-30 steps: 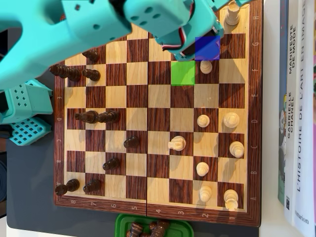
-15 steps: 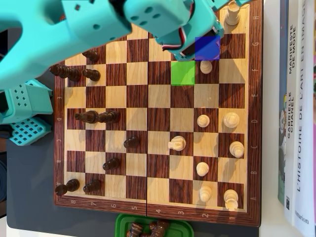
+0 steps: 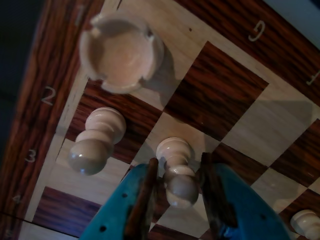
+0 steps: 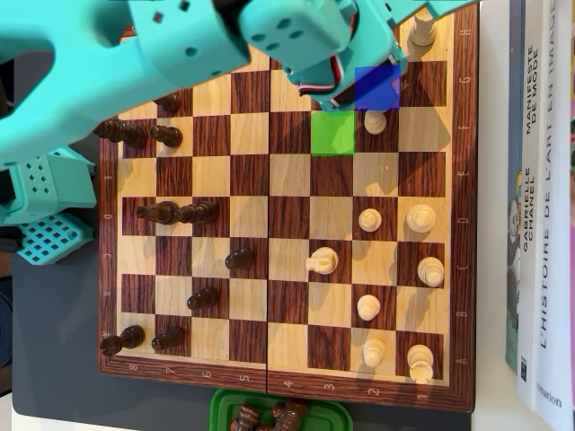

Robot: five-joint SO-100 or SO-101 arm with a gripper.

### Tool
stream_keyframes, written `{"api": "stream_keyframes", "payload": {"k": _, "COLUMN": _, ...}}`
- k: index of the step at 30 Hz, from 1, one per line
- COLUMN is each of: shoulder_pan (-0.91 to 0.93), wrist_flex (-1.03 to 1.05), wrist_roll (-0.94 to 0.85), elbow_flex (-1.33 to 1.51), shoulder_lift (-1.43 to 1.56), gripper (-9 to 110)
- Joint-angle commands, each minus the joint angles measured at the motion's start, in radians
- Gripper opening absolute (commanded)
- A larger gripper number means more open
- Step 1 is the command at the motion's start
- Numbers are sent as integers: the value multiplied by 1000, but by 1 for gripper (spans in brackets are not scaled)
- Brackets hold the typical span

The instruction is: Play chess

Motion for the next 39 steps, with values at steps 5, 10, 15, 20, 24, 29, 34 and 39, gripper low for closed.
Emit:
{"api": "stream_keyframes", "payload": {"k": 5, "shoulder_pan": 15, "wrist_flex": 2, "wrist_roll": -3, "elbow_flex": -48, "shoulder_lift": 21, "gripper": 12}}
{"api": "stream_keyframes", "payload": {"k": 10, "shoulder_pan": 17, "wrist_flex": 2, "wrist_roll": -3, "elbow_flex": -48, "shoulder_lift": 21, "gripper": 4}}
{"api": "stream_keyframes", "payload": {"k": 15, "shoulder_pan": 17, "wrist_flex": 0, "wrist_roll": -3, "elbow_flex": -48, "shoulder_lift": 18, "gripper": 3}}
{"api": "stream_keyframes", "payload": {"k": 20, "shoulder_pan": 17, "wrist_flex": 2, "wrist_roll": -3, "elbow_flex": -48, "shoulder_lift": 26, "gripper": 3}}
{"api": "stream_keyframes", "payload": {"k": 24, "shoulder_pan": 15, "wrist_flex": 3, "wrist_roll": -3, "elbow_flex": -17, "shoulder_lift": 84, "gripper": 3}}
{"api": "stream_keyframes", "payload": {"k": 29, "shoulder_pan": 15, "wrist_flex": -5, "wrist_roll": -3, "elbow_flex": 91, "shoulder_lift": 224, "gripper": 3}}
{"api": "stream_keyframes", "payload": {"k": 34, "shoulder_pan": 15, "wrist_flex": -2, "wrist_roll": 6, "elbow_flex": 189, "shoulder_lift": 339, "gripper": 3}}
{"api": "stream_keyframes", "payload": {"k": 39, "shoulder_pan": 17, "wrist_flex": -8, "wrist_roll": 8, "elbow_flex": 310, "shoulder_lift": 416, "gripper": 3}}
